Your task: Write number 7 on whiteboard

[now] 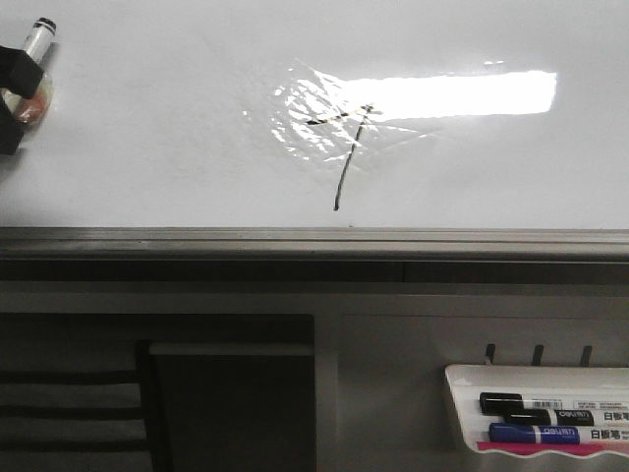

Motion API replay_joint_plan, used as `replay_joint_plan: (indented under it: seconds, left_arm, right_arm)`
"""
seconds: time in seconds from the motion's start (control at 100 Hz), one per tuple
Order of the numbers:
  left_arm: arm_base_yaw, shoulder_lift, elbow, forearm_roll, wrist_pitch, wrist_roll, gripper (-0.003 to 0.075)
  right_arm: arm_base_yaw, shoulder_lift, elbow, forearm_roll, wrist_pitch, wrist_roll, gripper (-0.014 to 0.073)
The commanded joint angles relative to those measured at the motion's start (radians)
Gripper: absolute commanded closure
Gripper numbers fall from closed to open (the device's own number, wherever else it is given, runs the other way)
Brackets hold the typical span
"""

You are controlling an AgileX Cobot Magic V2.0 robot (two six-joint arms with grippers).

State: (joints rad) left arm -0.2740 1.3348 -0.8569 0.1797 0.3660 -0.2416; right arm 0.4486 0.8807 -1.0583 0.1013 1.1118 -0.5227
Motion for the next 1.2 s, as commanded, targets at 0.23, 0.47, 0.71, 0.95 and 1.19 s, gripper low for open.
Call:
replay_joint_plan:
  seconds: [0.23, 0.47, 0.71, 0.95, 1.19]
  left_arm:
    - [0.001, -0.025, -0.039, -0.004, -0.074, -0.009, 0.0389]
    - [0.001, -0.134, -0.131, 0.032, 0.165, 0.000, 0.0390]
    - [-0.043, -0.355, -0.102, 0.028, 0.215, 0.059, 0.0410]
    - [-0.122, -0.581, 0.098, 0.030, 0.091, 0.061, 0.0465]
    - [-0.127, -0.705, 0.270, 0.030, -0.107, 0.061, 0.0561]
  right_arm:
    - [-0.008, -0.007, -0.021, -0.021, -0.059, 0.008, 0.0240]
    - [-0.008, -0.031, -0.021, -0.069, -0.037, 0.087, 0.0240]
    - [-0.008, -0.061, 0.004, -0.076, -0.090, 0.431, 0.0241]
    - [-0.008, -0.194, 0.271, -0.063, -0.492, 0.454, 0.0241]
    - [-0.008, -0.279, 0.452, -0.063, -0.741, 0.454, 0.0384]
